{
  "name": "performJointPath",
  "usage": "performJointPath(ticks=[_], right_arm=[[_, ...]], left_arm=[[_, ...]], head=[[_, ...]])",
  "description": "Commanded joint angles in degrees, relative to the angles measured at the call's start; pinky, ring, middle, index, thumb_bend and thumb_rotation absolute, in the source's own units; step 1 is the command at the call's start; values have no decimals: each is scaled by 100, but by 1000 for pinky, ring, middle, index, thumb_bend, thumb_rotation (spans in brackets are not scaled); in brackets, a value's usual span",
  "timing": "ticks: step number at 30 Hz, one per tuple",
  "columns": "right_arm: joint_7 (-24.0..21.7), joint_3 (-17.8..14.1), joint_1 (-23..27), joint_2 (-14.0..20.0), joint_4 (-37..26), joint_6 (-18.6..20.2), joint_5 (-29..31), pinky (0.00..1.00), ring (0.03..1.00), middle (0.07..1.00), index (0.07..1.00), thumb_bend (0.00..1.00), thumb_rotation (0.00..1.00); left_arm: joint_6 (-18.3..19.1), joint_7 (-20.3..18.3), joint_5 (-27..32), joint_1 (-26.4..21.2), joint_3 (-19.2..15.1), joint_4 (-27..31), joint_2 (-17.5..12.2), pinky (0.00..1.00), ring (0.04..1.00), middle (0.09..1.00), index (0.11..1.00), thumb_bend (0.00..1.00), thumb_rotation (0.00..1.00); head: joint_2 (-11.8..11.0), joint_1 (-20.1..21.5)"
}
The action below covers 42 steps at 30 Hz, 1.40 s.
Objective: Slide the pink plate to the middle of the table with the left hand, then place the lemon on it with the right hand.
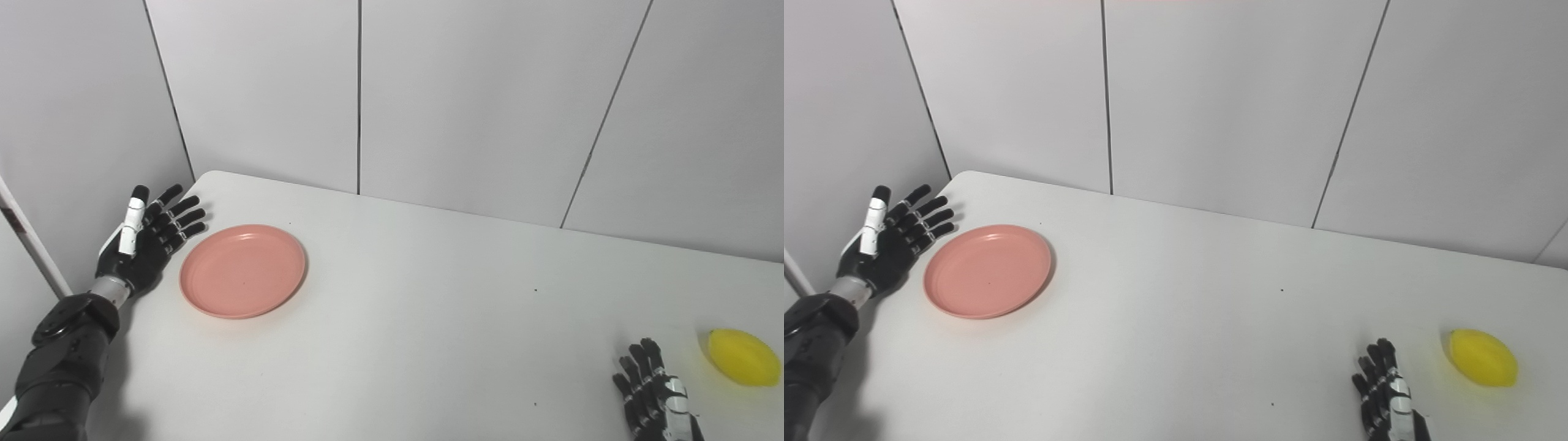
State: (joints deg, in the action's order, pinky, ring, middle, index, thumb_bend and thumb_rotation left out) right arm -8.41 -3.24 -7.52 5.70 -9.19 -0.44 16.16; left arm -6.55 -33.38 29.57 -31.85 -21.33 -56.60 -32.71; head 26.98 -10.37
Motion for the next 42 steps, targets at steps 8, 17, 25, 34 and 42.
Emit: performJointPath(ticks=[8,17,25,34,42], right_arm=[[-26,5,-159,3,21,147,48,1000,1000,1000,1000,677,1000],[12,36,-157,-41,-22,195,28,1000,1000,1000,1000,681,996],[-7,63,-158,-58,-49,163,63,1000,1000,1000,1000,666,1000],[5,66,-166,-56,-96,184,60,1000,1000,1000,1000,653,1000],[34,67,-180,-64,-156,241,70,1000,1000,1000,1000,657,1000]], left_arm=[[307,104,35,163,-11,689,260,799,792,821,903,787,844],[436,368,30,395,-27,1335,554,750,768,790,861,796,808],[647,1222,-130,732,6,2327,993,761,783,785,897,797,757],[858,1991,-336,1005,73,3124,1428,795,794,802,906,778,751],[1085,2894,-659,1206,117,3853,1902,813,789,792,861,779,752]], head=[[32,5],[61,36],[81,61],[122,83],[147,100]])
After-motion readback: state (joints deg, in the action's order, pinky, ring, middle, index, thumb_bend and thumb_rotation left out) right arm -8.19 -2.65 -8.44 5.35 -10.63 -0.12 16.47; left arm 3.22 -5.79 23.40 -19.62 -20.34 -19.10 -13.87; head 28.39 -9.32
